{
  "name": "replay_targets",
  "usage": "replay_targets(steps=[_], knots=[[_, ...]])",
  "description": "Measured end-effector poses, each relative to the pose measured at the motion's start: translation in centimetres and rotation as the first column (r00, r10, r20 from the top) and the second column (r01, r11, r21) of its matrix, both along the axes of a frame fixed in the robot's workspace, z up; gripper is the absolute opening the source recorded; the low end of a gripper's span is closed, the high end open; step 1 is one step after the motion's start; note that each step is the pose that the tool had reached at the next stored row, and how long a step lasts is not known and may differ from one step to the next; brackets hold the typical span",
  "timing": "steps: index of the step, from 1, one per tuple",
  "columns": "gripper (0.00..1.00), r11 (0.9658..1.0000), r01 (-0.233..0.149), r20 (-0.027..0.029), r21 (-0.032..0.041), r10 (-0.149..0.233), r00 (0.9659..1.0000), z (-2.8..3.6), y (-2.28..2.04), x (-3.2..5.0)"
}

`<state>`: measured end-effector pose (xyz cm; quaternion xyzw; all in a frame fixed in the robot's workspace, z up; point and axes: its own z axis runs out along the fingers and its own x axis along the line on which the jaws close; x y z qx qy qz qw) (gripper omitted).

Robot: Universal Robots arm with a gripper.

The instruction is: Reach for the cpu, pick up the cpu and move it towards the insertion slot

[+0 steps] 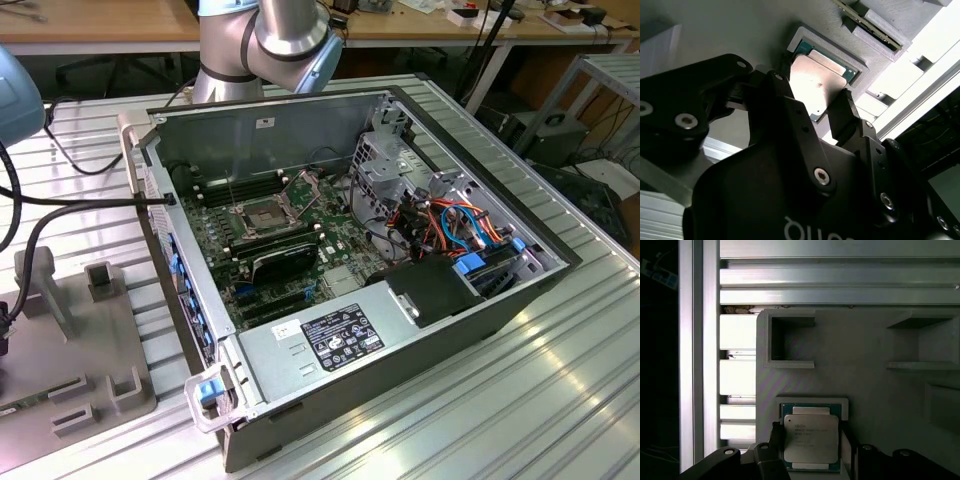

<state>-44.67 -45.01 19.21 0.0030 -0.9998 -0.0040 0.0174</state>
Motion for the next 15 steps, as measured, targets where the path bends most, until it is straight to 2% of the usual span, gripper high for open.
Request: replay_targets(steps=[15], knots=[[0.54,1.0,0.0,0.0002,0.0002,0.0,1.0,0.13,0.0,0.02]])
